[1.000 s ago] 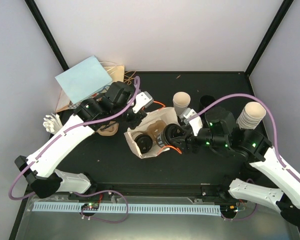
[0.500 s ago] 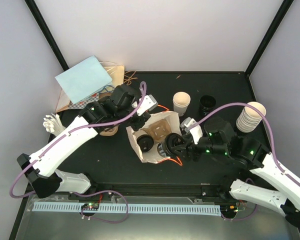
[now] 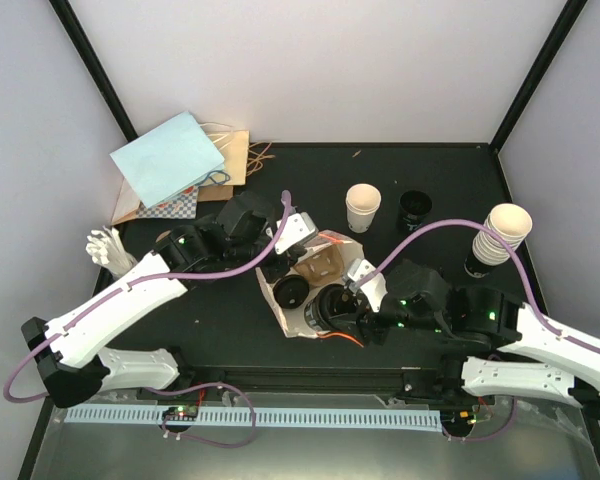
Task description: Pack the takeout coffee
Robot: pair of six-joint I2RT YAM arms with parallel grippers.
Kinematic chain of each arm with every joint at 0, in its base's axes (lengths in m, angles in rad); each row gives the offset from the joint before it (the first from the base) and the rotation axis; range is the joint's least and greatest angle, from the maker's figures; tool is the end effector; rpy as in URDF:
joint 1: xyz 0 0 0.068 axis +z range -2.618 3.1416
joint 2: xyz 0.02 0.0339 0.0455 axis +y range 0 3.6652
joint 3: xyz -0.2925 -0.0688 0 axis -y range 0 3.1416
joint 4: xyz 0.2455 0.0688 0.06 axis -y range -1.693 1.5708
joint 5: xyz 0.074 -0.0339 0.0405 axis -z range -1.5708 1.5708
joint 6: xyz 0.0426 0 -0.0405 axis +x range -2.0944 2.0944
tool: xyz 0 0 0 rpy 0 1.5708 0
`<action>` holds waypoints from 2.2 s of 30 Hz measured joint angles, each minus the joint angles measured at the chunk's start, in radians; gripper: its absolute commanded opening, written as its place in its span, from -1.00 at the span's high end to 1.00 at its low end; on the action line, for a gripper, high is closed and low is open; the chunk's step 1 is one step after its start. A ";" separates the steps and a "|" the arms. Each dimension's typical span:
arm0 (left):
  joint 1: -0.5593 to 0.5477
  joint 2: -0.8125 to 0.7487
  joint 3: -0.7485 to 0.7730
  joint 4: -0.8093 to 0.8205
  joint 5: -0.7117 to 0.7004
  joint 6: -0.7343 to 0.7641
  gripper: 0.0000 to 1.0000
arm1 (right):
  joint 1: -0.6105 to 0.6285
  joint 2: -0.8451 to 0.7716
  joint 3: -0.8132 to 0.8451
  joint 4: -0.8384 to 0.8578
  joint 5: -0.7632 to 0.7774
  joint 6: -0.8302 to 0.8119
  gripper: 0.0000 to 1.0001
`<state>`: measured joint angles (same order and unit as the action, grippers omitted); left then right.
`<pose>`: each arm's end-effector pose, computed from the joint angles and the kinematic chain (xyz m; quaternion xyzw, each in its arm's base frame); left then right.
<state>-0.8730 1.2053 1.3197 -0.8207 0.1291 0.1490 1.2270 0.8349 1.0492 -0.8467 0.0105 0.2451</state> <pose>0.1506 -0.1881 0.3989 0.4667 0.7772 -0.2028 0.3702 0.0492 0.1362 0.3722 -0.4184 0.7877 0.3001 0.3383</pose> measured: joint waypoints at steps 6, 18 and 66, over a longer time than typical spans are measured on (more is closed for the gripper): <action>-0.020 -0.016 -0.016 0.008 -0.001 -0.001 0.97 | 0.036 0.038 0.003 0.008 0.148 0.000 -0.16; -0.025 -0.016 -0.019 0.027 -0.045 -0.057 0.97 | 0.037 0.209 0.042 0.108 0.309 0.062 -0.16; 0.000 -0.064 -0.046 0.129 0.074 -0.916 0.94 | -0.254 0.443 0.433 -0.264 0.317 0.238 -0.08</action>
<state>-0.8734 1.1416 1.2736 -0.6922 0.2031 -0.7673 0.9733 1.2774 1.4822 -1.1103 0.3271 0.4831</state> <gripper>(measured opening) 0.026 0.682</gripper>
